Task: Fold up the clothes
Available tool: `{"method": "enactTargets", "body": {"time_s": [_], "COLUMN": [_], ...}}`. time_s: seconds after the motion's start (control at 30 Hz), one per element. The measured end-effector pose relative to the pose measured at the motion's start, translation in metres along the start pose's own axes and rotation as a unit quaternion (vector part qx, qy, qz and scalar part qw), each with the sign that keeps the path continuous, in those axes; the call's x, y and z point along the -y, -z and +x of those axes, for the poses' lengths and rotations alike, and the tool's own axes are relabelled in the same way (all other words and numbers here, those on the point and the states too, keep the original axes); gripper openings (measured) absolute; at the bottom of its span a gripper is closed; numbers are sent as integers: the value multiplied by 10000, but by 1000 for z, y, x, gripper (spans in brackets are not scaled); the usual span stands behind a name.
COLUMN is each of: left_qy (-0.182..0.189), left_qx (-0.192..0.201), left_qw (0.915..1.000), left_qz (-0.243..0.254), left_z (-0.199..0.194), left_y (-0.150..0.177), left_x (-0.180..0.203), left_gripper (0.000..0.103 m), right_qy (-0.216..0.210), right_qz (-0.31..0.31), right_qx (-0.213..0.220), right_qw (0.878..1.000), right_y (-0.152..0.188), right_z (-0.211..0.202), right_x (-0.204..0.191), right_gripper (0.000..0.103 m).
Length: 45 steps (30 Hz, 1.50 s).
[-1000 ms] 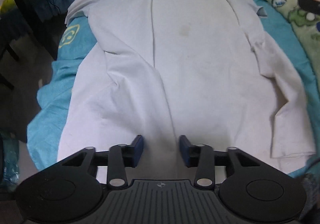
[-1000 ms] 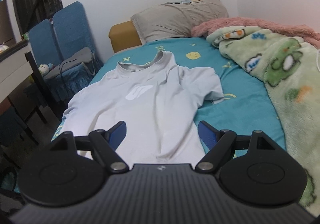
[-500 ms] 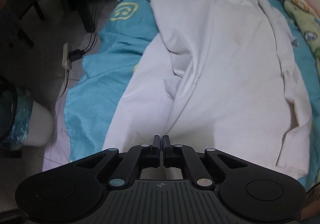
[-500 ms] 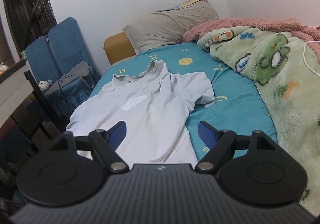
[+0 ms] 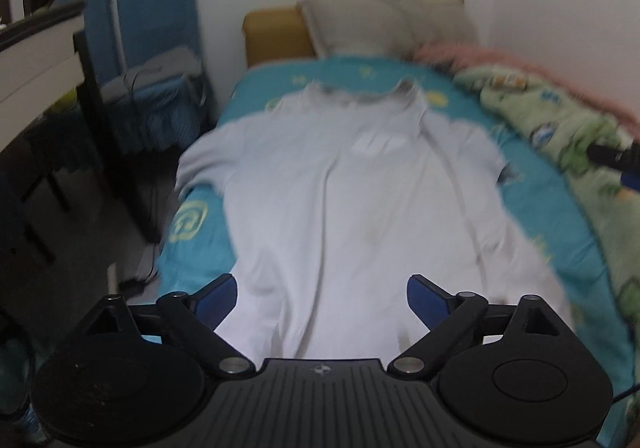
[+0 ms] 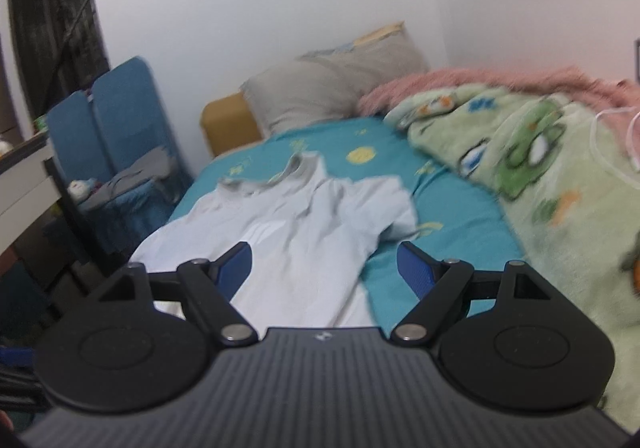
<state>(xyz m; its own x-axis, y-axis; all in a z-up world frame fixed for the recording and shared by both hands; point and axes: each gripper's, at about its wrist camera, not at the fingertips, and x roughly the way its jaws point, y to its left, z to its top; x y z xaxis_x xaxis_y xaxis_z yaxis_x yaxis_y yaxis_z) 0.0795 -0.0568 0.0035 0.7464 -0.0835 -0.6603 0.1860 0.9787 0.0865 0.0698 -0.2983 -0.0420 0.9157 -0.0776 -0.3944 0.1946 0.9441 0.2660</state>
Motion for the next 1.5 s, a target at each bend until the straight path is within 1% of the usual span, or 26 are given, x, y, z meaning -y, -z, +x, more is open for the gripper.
{"method": "enactTargets", "body": {"time_s": [0.03,0.1,0.13,0.2,0.27,0.33,0.43,0.57,0.6,0.8,0.87,0.9,0.93,0.97,1.0,1.03,1.13,1.2,1.27,1.33,1.4,1.43,1.5], "left_qy": [41,124,140,151,175,199,234,281,293,363,384,452,498,523,533,533,535,558,584,611,637,650,644], "left_qx": [181,544,643,709,688,666,634,591,581,515,518,532,522,496,499,518,575,547,504,461,418,396,348], "left_qw": [9998,9984,9978,9972,9971,9969,9964,9953,9950,9923,9930,9932,9935,9939,9942,9943,9947,9942,9934,9924,9913,9907,9908], "left_qz": [5,15,-28,-155,-256,-358,-510,-713,-764,-1067,-985,-932,-880,-832,-794,-762,-666,-745,-854,-963,-1072,-1127,-1139], "left_z": [-1,-3,1,13,24,36,52,75,81,114,124,128,132,137,141,145,156,159,161,163,165,166,168], "left_y": [-4,-12,-14,-13,-9,-4,3,12,14,28,35,41,44,47,48,48,49,50,50,51,51,52,52], "left_x": [3,8,10,11,8,5,0,-6,-8,-17,-13,-10,-7,-4,-2,-1,2,-1,-5,-8,-12,-14,-13], "left_gripper": [101,102,103,103,103,103,103,103,103,103,103,103,103,103,103,103,103,103,103,103,103,103,103], "right_qy": [6,-129,-190,-300,-480,-725,-1009,-1192,-1197,-1022,-962,-931,-875,-746,-651,-569,-413,-307,-289,-343,-529,-689,-836], "right_qz": [30,207,309,448,610,1051,1935,2950,3177,4122,4428,4579,4661,4527,4413,4345,4623,4765,4739,4659,4572,4495,4346], "right_qx": [93,183,169,101,-31,-178,-369,-658,-725,-766,-777,-783,-810,-865,-769,-665,-276,-64,25,79,121,91,-104], "right_qw": [10000,9995,9992,9985,9970,9917,9752,9457,9378,9021,8881,8807,8767,8843,8917,8964,8854,8786,8801,8841,8877,8906,8967], "right_y": [-1,-4,-5,-4,-1,4,15,26,28,45,51,54,56,55,53,51,52,52,51,47,44,42,37], "right_z": [-1,-1,0,5,12,20,39,86,100,187,216,230,245,257,264,272,284,289,295,305,315,321,333], "right_x": [1,6,7,8,11,19,37,59,64,88,96,99,102,98,95,93,99,106,113,118,123,124,125], "right_gripper": [84,84,84,84,84,84,85,86,86,86,86,86,83,78,77,77,78,78,78,79,82,81,81]}}
